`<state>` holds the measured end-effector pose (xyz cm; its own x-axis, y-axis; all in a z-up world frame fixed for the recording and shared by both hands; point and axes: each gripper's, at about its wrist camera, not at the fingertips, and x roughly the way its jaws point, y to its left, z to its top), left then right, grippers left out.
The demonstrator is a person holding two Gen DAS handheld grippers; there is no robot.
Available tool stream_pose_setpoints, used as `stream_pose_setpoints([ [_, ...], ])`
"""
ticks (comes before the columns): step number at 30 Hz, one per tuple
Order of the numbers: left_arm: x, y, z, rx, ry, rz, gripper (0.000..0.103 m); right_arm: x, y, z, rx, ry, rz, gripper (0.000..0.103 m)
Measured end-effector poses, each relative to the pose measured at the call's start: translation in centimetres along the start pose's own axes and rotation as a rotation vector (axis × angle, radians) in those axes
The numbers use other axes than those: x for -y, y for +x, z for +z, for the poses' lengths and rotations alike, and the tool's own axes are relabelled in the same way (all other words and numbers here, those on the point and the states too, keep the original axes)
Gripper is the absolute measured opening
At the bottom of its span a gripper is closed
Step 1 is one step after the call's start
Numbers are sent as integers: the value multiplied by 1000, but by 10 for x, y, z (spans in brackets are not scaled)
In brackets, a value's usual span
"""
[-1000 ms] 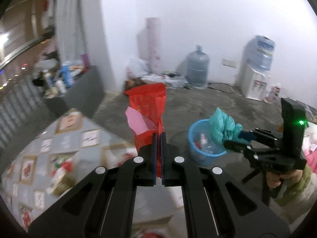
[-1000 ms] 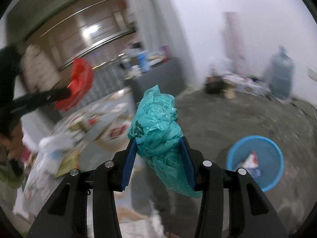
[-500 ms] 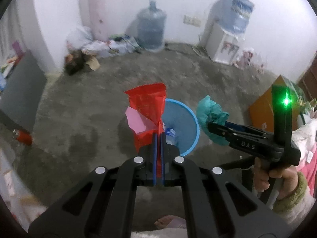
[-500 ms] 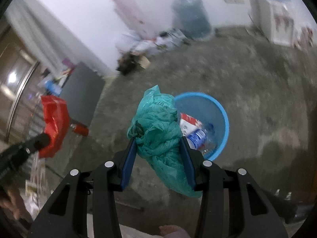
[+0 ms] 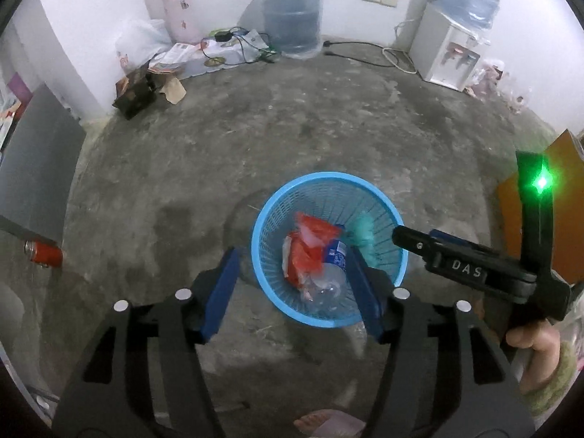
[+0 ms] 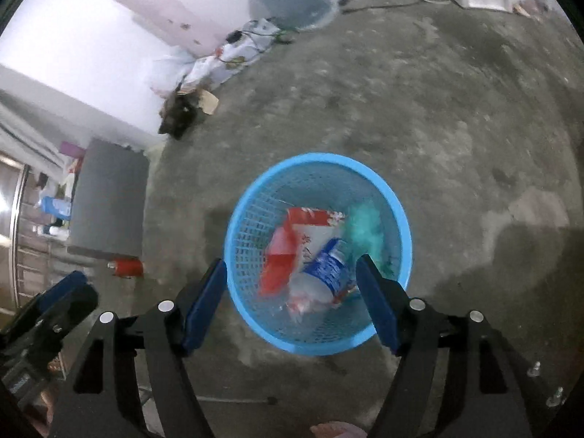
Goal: Collect trash
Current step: 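Move both open tools from the wastebasket back over the table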
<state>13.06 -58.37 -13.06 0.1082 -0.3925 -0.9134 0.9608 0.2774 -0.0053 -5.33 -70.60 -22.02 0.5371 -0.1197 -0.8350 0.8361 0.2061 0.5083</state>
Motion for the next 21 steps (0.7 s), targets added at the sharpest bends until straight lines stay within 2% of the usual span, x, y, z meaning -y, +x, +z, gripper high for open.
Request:
stream_pose_setpoints([
  [5, -1, -21, -12, 16, 37, 33, 60, -1, -21, -14, 45, -32, -36, 71],
  [10, -6, -72, -30, 72, 37, 30, 63, -27, -51, -31, 99, -108, -73, 71],
  [12, -10, -101, -40, 114, 42, 49, 67, -45, -65, -42, 114, -154, -77, 75],
  [16, -22, -159, -67, 192, 34, 89, 67, -81, -87, -67, 119, -246, -33, 76],
  [21, -50, -231, -122, 255, -53, 112, 69, -131, -113, -104, 106, -385, 34, 81],
])
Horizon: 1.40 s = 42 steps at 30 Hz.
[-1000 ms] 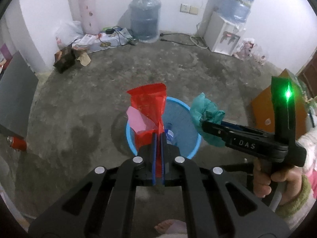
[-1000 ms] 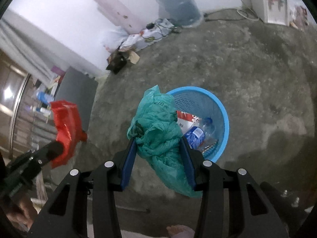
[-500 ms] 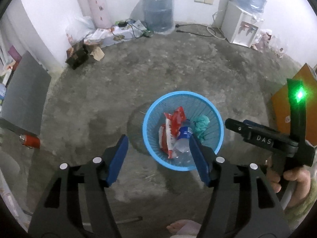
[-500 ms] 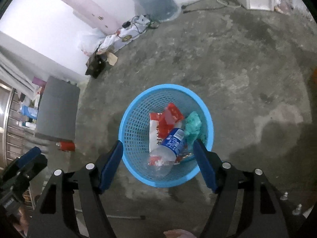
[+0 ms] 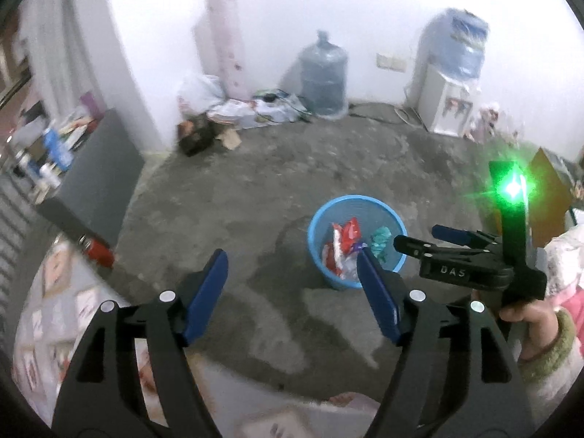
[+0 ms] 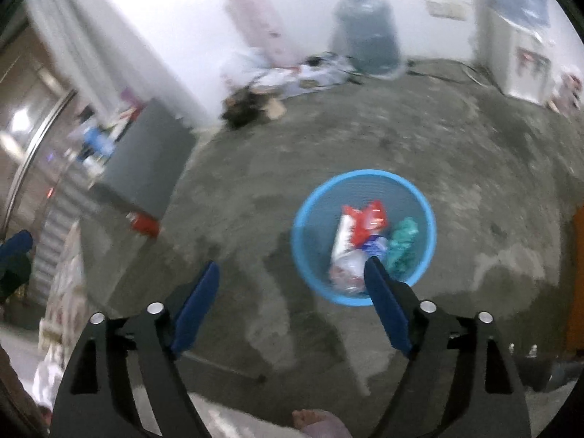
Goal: Collect trash
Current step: 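Move both open tools from the wastebasket back over the table, then grasp the white-and-blue carton with the right tool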
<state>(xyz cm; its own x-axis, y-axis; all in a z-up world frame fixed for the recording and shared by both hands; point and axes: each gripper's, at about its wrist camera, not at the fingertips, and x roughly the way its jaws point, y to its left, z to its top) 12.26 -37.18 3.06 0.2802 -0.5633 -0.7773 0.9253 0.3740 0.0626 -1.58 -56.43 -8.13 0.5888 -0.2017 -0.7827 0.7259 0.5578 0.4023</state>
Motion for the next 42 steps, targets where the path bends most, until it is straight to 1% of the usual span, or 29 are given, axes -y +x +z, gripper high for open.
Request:
stream_pose_setpoints([
  [2, -16, -30, -16, 20, -42, 24, 70, -28, -12, -5, -7, -76, 45, 82],
  [5, -46, -80, -50, 67, -118, 75, 74, -62, -31, -17, -15, -182, 106, 85],
  [7, -67, -113, -77, 95, -172, 131, 75, -78, -43, -27, -21, -238, 142, 86],
  [10, -100, -161, -122, 117, -268, 248, 79, -103, -60, -47, -32, -339, 189, 87],
  [12, -123, -194, -156, 127, -347, 334, 81, -120, -67, -61, -57, -401, 232, 87],
  [16, -154, -252, -223, 145, -501, 477, 83, -147, -70, -88, -128, -489, 311, 87],
  [17, -158, -260, -234, 148, -522, 493, 83, -154, -70, -95, -145, -515, 324, 87],
  [18, -162, -272, -253, 150, -554, 520, 83, -161, -70, -103, -161, -544, 331, 87],
  [20, -163, -283, -274, 153, -586, 547, 83, -173, -71, -115, -181, -585, 337, 87],
  [24, -168, -296, -315, 153, -654, 554, 83, -191, -70, -132, -217, -632, 372, 87],
  [28, -168, -287, -337, 150, -704, 523, 83, -209, -70, -142, -237, -674, 390, 87],
  [31, -170, -282, -347, 150, -720, 512, 83, -224, -71, -146, -236, -708, 404, 87],
  [34, -176, -275, -354, 146, -738, 493, 83, -236, -71, -148, -232, -715, 420, 87],
  [38, -184, -271, -360, 150, -753, 473, 83, -247, -63, -147, -242, -693, 427, 87],
  [42, -191, -272, -363, 177, -752, 442, 83, -256, -54, -141, -260, -652, 448, 87],
])
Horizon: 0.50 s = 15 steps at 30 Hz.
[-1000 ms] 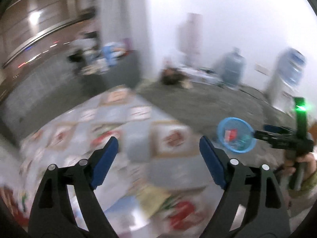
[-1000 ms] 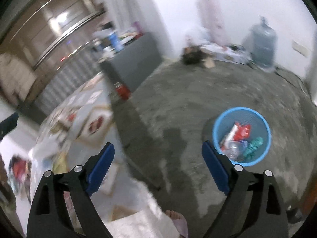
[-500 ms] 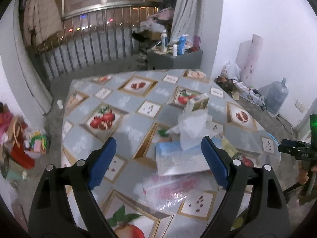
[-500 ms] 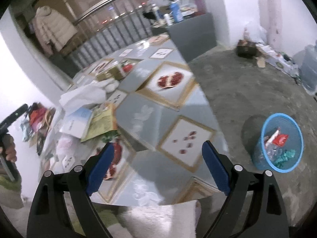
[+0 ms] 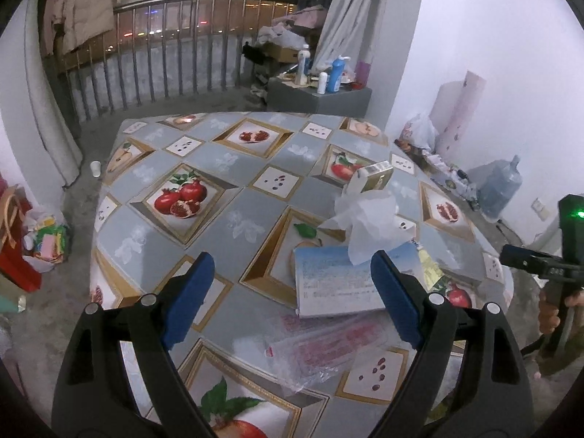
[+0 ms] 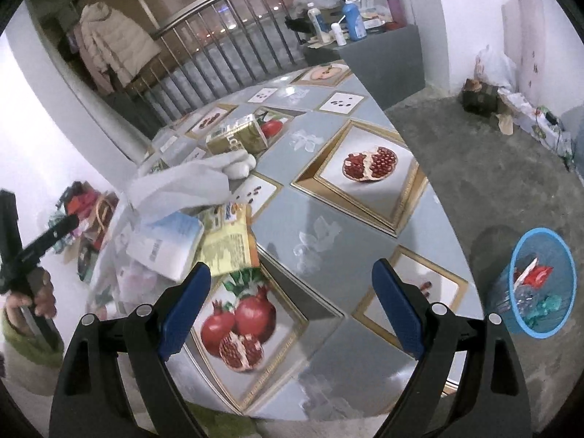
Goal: Collect trash
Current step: 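Grasp the white-and-blue carton with the right tool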
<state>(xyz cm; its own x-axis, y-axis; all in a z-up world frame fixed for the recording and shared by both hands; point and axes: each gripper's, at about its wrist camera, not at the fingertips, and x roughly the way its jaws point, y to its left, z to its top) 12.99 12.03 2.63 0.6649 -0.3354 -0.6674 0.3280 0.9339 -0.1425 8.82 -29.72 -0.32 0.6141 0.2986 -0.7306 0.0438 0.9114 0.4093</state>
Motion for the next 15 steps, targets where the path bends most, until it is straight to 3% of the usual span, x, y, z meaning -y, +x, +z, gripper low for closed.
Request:
stream_pose_setpoints([
  [10, 10, 21, 18, -2, 95, -125, 83, -15, 17, 58, 59, -65, 64, 85],
  [15, 26, 40, 22, -25, 154, -171, 83, -20, 47, 98, 27, -22, 141, 79],
])
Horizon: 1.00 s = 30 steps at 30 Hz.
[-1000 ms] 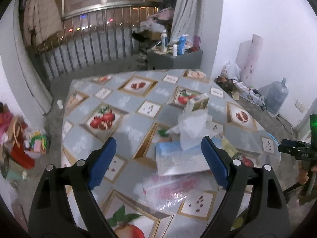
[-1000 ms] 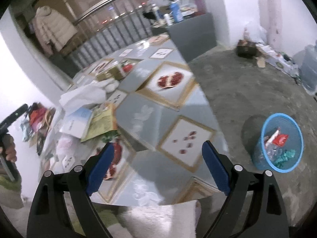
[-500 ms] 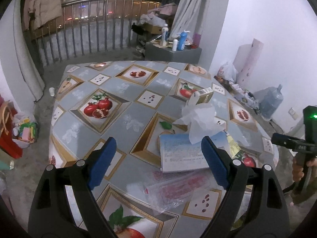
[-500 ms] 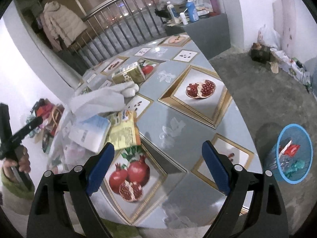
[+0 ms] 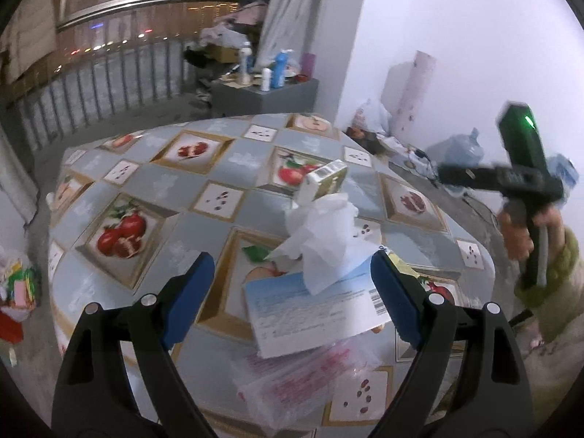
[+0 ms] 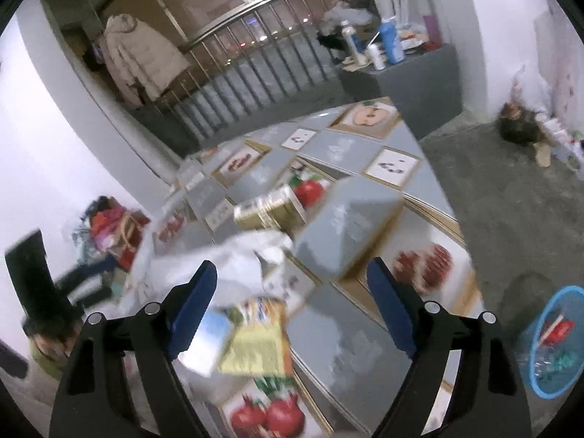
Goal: Collect trash
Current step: 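Grasp the white-and-blue carton with the right tool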
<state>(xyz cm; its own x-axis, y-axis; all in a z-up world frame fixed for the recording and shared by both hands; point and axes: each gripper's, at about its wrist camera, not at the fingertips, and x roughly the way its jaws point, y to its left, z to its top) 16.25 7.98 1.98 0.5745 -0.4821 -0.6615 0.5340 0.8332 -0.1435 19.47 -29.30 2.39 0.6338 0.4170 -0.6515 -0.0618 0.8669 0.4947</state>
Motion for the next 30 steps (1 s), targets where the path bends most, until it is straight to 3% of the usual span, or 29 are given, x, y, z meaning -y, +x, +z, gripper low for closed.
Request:
stream_pose_setpoints([
  [6, 3, 22, 5, -7, 27, 11, 83, 2, 35, 13, -29, 102, 47, 76],
  [14, -24, 11, -8, -13, -65, 28, 83, -1, 22, -19, -68, 43, 44, 76],
  [19, -41, 1, -32, -28, -178, 20, 72, -12, 10, -50, -123, 12, 100, 76],
  [23, -49, 7, -46, -60, -261, -18, 57, -28, 15, -70, -170, -8, 157, 76],
  [26, -50, 13, -54, -82, -312, -66, 51, -37, 24, -77, -196, 2, 190, 68],
  [30, -44, 24, -58, -127, -314, -64, 48, -44, 39, -82, -241, 16, 208, 59],
])
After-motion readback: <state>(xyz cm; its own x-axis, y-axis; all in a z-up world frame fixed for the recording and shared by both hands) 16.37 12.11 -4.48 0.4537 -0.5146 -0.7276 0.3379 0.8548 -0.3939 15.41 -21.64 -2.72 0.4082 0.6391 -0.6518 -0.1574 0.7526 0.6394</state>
